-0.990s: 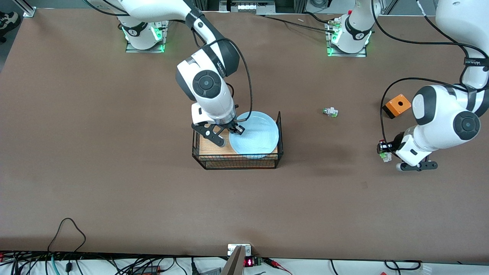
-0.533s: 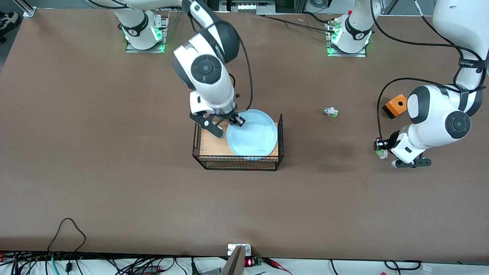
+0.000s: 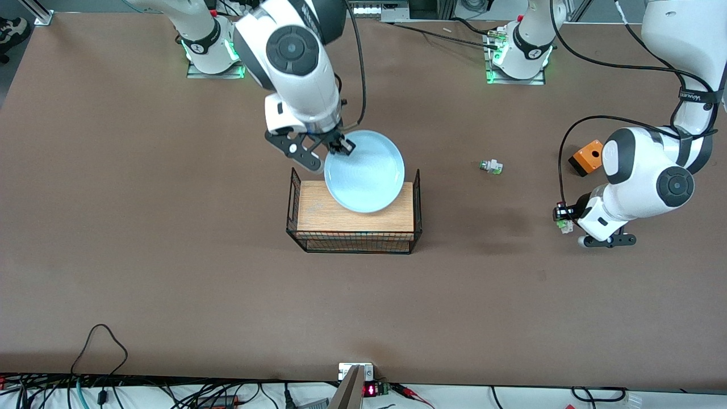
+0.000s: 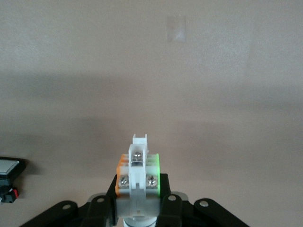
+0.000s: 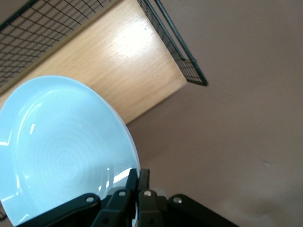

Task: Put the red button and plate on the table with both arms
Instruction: 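Lift the plate with the right gripper while the left gripper places the button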

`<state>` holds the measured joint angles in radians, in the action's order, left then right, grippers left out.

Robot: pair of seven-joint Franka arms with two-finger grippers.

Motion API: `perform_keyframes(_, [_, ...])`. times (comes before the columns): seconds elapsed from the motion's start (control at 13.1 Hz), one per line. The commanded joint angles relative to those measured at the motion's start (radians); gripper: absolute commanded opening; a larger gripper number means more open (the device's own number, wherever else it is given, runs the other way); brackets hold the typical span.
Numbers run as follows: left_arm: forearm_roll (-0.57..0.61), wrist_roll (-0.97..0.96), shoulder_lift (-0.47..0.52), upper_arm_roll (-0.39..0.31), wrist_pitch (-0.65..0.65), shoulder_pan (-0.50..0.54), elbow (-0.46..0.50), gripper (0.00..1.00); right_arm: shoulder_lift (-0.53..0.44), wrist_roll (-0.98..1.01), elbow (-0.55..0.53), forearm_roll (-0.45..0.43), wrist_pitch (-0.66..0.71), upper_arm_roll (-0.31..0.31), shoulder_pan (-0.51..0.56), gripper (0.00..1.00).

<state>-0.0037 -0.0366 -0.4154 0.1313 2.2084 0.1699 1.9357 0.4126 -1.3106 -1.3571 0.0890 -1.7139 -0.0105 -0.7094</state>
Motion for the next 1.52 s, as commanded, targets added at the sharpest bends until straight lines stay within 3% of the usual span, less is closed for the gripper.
perform_keyframes(0.0, [0.016, 0.017, -0.016, 0.011, 0.013, 0.008, 0.011, 0.00, -0.076, 0.002, -0.005, -0.008, 0.106, 0.009, 0.001, 0.00])
perform_keyframes(0.23, [0.016, 0.020, -0.049, 0.011, 0.043, 0.010, 0.011, 0.00, -0.139, 0.120, -0.004, -0.008, 0.200, 0.015, 0.057, 0.00])
perform_keyframes(0.46, [0.016, 0.041, -0.069, 0.011, 0.047, 0.007, 0.012, 0.00, -0.189, 0.346, -0.003, 0.008, 0.278, 0.018, 0.192, 0.00])
perform_keyframes(0.91, [0.016, 0.087, -0.120, 0.016, 0.045, -0.001, 0.031, 0.00, -0.170, 1.082, -0.008, 0.112, 0.341, 0.020, 0.649, 0.00])
perform_keyframes(1.14, [0.016, 0.090, -0.140, 0.017, 0.042, -0.001, 0.031, 0.00, -0.118, 1.312, -0.008, 0.112, 0.326, 0.020, 0.767, 0.00])
perform_keyframes(1.22, [0.016, 0.092, -0.140, 0.017, 0.039, -0.001, 0.029, 0.14, -0.098, 1.344, -0.008, 0.110, 0.320, 0.020, 0.792, 0.00])
perform_keyframes(1.37, [0.016, 0.078, -0.123, 0.019, 0.001, -0.001, 0.014, 1.00, -0.061, 1.428, -0.008, 0.112, 0.281, 0.020, 0.826, 0.00])
perform_keyframes(1.45, [0.014, 0.077, -0.109, 0.019, -0.022, -0.001, -0.004, 1.00, -0.039, 1.471, -0.008, 0.113, 0.252, 0.020, 0.844, 0.00])
